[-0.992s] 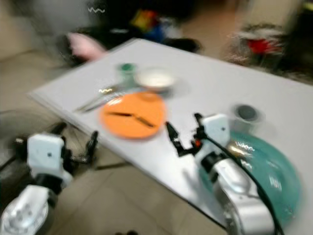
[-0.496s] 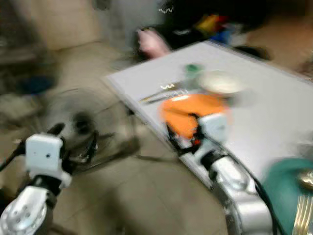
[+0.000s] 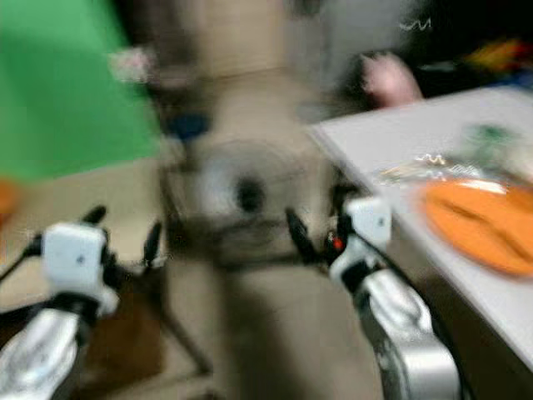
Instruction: Setting the table
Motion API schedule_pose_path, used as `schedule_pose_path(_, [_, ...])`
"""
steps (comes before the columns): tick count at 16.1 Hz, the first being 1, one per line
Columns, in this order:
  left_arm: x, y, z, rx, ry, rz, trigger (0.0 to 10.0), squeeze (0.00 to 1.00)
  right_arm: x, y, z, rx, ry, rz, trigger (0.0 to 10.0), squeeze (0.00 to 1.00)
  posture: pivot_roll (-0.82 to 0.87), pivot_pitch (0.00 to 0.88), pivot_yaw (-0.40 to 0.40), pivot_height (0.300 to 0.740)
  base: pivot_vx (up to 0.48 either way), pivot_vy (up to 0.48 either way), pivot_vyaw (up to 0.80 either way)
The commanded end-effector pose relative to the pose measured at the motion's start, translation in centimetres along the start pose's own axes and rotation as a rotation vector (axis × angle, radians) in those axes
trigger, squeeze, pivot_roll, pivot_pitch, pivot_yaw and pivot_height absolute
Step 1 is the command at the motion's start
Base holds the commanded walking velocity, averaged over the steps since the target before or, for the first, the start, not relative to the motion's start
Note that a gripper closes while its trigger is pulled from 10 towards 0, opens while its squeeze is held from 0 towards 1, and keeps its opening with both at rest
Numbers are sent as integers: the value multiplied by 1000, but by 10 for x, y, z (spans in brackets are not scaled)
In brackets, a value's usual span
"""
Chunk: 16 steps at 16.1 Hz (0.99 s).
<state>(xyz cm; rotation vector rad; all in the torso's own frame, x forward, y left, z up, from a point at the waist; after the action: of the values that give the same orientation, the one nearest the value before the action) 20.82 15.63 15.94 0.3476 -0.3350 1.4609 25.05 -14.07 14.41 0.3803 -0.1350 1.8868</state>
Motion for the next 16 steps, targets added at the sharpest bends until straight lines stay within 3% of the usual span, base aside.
schedule_pose_path(1, [4,-2,1,-2,-15,9,10000,0,8,-2,6,-29,2,26,10000,1000,-8,0,64,740,0,330,550])
schedule_pose_path(4, [8,-2,0,2,-25,18,10000,0,6,-5,9,-47,-39,2,10000,1000,-4,0,61,740,0,328,0])
schedule_pose_path(8, [12,-1,-2,8,-33,30,10000,0,2,-10,10,-45,-24,-37,10000,1000,2,0,54,740,0,327,0])
schedule_pose_path(9, [13,-1,-2,8,-34,32,10000,0,2,-12,10,-43,-26,-44,10000,914,3,0,53,740,0,330,0])
schedule_pose_path(10, [13,-1,-1,8,-34,32,10000,0,2,-13,10,-41,-21,-51,10000,635,4,0,52,740,0,326,0])
schedule_pose_path(11, [13,-1,-1,9,-34,33,10000,0,1,-14,11,-42,-12,-59,10000,0,4,0,50,740,0,326,0])
schedule_pose_path(16, [16,1,-2,15,-28,49,10000,0,4,-19,8,-8,-20,-47,10000,0,12,0,41,740,0,338,0])
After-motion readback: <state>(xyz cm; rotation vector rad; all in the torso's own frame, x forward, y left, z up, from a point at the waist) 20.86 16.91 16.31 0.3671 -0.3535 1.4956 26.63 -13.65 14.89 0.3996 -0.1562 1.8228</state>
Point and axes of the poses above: a point about 5 cm out from each wrist's last joint towards the gripper, its own y axis pointing back from the gripper into the wrist, its own z axis along the axis of the wrist's last joint, x = y × z, the point moved 2 cm from there along -y, pointing out of the wrist towards the gripper, and after that the axes turned 13 degrees about -y, right-handed, at the moved point
